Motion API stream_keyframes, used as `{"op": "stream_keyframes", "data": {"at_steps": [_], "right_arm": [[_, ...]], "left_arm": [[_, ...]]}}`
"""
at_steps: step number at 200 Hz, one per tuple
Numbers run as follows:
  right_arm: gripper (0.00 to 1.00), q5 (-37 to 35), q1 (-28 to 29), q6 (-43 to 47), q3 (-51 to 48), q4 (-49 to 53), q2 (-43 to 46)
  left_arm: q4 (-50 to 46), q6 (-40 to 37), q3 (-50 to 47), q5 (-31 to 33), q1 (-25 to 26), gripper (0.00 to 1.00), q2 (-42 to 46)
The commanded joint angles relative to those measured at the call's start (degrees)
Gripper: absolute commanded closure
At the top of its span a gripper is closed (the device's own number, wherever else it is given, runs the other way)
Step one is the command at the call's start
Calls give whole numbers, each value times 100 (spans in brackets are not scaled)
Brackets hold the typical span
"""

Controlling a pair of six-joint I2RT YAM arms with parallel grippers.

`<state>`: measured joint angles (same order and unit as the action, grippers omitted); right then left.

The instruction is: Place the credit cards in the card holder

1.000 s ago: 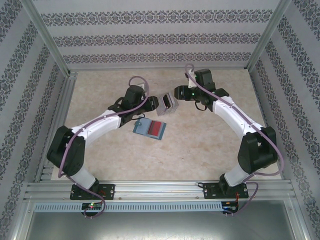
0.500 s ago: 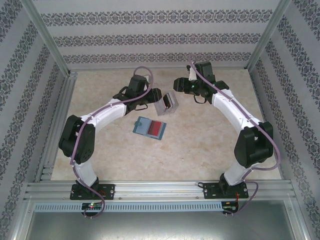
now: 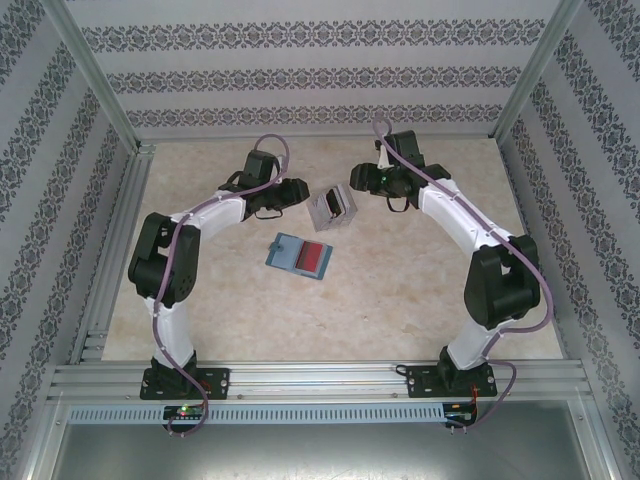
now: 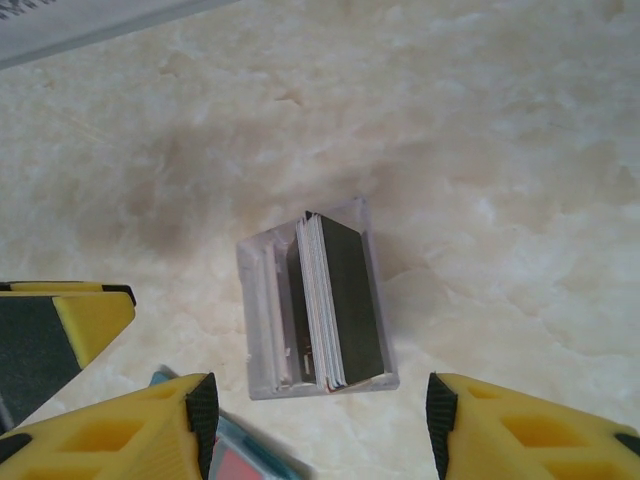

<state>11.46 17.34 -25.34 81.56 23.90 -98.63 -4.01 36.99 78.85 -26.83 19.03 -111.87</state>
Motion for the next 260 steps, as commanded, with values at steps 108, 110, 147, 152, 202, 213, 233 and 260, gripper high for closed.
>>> {"op": "stream_keyframes", "data": {"at_steps": [108,110,147,152,202,213,233,260], "right_arm": [[40,179,280,71,1130,267,-1627],[40,174,285,73,1144,263,-1645],[40,99,374,70,1313,233,-1882],[40,93,382,71,1333,236,-1905],[40,91,434,47,1462,196,-2141],[40,126,461,40,1541,220,-2213],[39,132,511,50,1673,262,-2326],[40,146,534,91,1833,396,-2489]], "left_arm": [[-340,14,486,-808,-100,57,-497],[-331,24,483,-824,-101,57,-501],[-273,76,363,-952,-100,57,-538],[-262,88,345,-956,-100,57,-537],[-166,172,315,-1035,-90,57,-555],[-148,189,315,-1044,-92,57,-563],[-105,237,315,-1076,-75,57,-607],[-83,252,281,-1088,-42,57,-625]]}}
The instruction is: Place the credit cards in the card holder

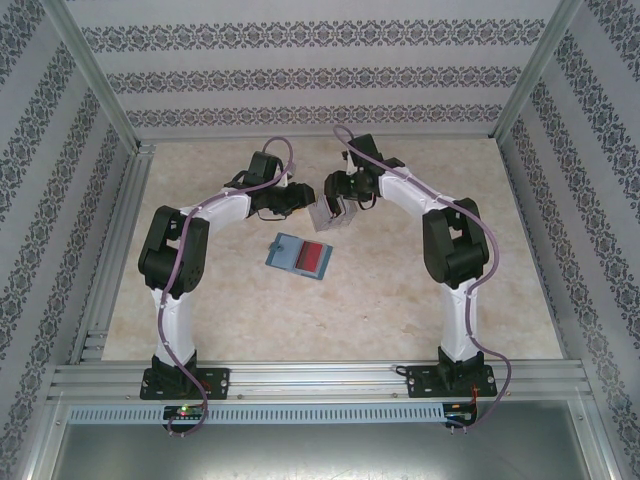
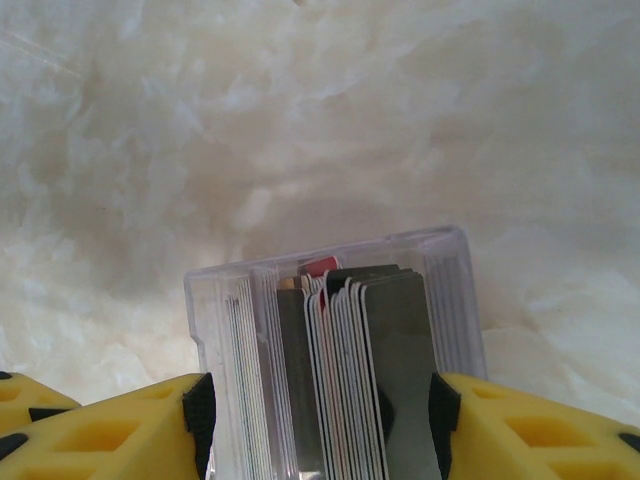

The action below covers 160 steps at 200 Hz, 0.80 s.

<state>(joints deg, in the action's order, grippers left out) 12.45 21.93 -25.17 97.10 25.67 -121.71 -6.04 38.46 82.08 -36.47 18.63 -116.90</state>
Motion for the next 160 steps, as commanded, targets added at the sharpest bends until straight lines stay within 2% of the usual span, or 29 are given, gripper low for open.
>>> {"op": "stream_keyframes", "data": {"at_steps": [1,160], "right_arm": [[40,47,74,78,285,228,-188],[44,126,136,122,173,245,279]], "left_arm": [[125,108,-43,-124,-6,57,-122],[343,273,-139,-124,60,57,-184]]}}
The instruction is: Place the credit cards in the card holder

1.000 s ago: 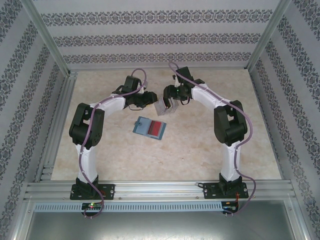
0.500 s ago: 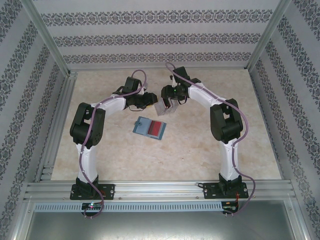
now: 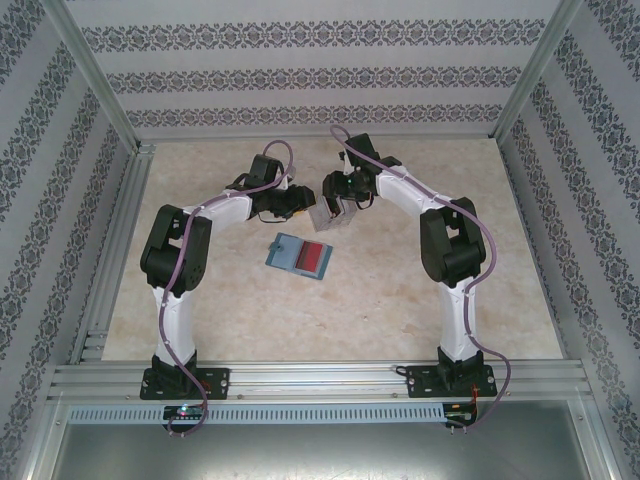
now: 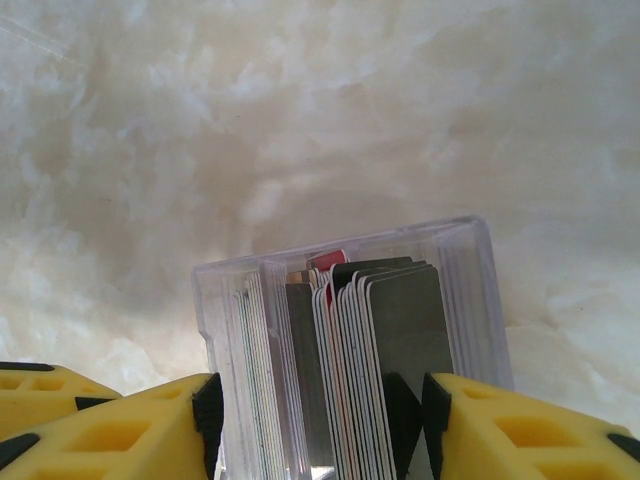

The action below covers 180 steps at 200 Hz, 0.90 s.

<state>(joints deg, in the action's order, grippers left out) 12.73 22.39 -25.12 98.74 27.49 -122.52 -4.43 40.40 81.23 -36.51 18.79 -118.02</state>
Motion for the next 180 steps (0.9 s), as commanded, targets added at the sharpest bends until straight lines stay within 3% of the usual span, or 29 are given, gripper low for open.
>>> {"op": "stream_keyframes", "data": {"at_steps": [1,103,180], "right_arm": [[44,94,90,120,7,64,365],[50,133,29,125,-109,33,395],[70,115,-51,117,-153,54,336]], "left_arm": [[180,80,-50,-119,46,57,-72],[194,81,-50,-102,73,57,-46],[223,115,-39,-110,75,57,-72]]}}
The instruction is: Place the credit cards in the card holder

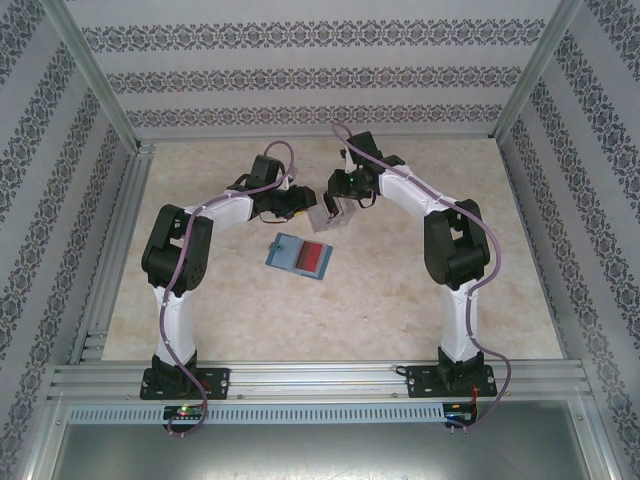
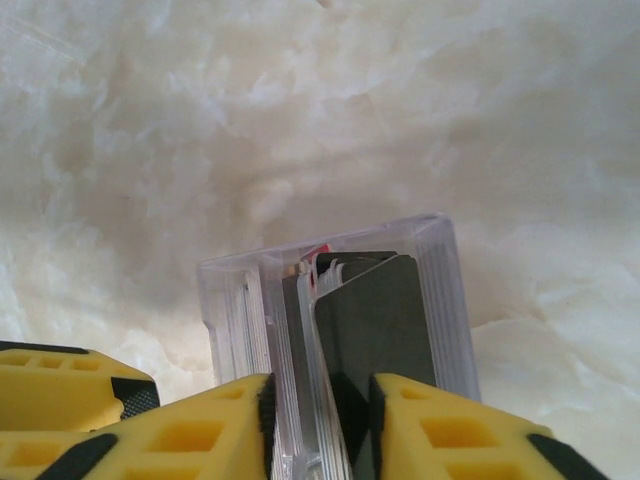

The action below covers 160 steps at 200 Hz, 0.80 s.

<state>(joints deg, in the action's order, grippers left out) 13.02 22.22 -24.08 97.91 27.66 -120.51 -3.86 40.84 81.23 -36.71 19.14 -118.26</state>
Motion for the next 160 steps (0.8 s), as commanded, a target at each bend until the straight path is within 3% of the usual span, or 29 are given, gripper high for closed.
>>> {"op": "stream_keyframes", "data": {"at_steps": [1,160], "right_arm": [[70,87,-33,10,-70,37,134],[90,131,-79,-26,-262,-66,415]], "left_arm": [[170,72,-38,-91,43,57,-48],[129,83,6,-73,84,57,4]]}}
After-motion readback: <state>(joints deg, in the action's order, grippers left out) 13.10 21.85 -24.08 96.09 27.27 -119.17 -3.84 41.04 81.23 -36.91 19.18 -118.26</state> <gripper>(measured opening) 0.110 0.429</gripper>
